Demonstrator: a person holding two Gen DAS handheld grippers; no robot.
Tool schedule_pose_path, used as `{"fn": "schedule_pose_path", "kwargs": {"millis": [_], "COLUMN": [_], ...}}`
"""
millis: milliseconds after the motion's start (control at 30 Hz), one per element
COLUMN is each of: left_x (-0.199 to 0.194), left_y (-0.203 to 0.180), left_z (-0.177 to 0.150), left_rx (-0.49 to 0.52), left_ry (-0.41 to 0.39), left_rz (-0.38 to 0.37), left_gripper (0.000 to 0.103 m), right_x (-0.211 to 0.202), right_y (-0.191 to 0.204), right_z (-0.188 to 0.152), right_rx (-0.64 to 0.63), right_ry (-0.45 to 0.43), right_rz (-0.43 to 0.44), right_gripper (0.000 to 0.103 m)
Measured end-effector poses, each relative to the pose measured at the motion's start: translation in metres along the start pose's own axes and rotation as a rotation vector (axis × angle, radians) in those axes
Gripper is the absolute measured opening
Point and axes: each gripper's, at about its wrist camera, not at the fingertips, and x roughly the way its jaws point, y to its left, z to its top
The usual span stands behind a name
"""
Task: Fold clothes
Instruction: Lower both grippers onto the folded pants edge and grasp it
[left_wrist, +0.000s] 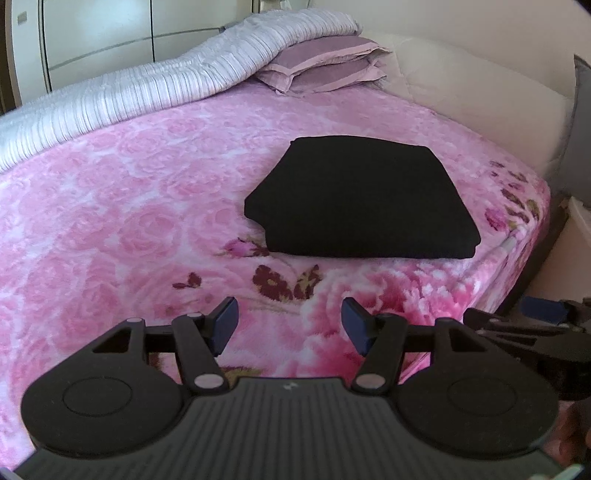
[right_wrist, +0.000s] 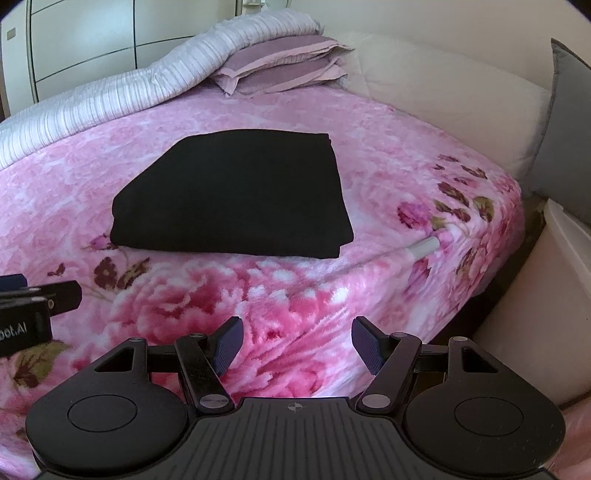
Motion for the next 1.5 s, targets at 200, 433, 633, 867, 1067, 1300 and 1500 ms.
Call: {"fn": "schedule_pose_path", "kwargs": {"millis": [200, 433, 633, 867, 1067, 1300, 1500], "left_x": [0.015, 0.039, 0.064, 0.108, 0.140, 0.141, 0.158], "left_y": [0.020, 0.046, 0.069, 0.094, 0.108, 0.118, 0.106], "left_z": [0.014, 0.030, 0.044, 0.063, 0.081, 0.113, 0.142], "left_rx": [-0.058, -0.173, -0.279, -0.236, -0.174, -0.240, -0.248], "left_ry": [0.020, 0.057, 0.090, 0.088, 0.105, 0.161, 0.229], "left_rz": [-0.073, -0.182, -0.280, -0.361, -0.470, -0.498, -0.492], "left_gripper": [0.060, 0.061, 0.062, 0.063, 0.063, 0.064, 0.066], "right_x": [0.014, 0.036, 0.050, 0.067, 0.081, 0.099, 0.112], "right_y": [-0.036, -0.103, -0.144, -0.150, -0.140, -0.127, -0.134], "right_z": [0.014, 0.033, 0.045, 0.059, 0.081, 0.130, 0.163], "right_rx": [0.076, 0.268, 0.420, 0.523, 0.538, 0.513, 0.464], "right_ry": [0.004, 0.022, -0.004, -0.079, -0.075, 0.036, 0.114], "right_rz": [0.059, 0.197, 0.300, 0.415, 0.438, 0.433, 0.408], "right_gripper": [0.069, 0.068, 0.069, 0.068, 0.068, 0.068, 0.069]}}
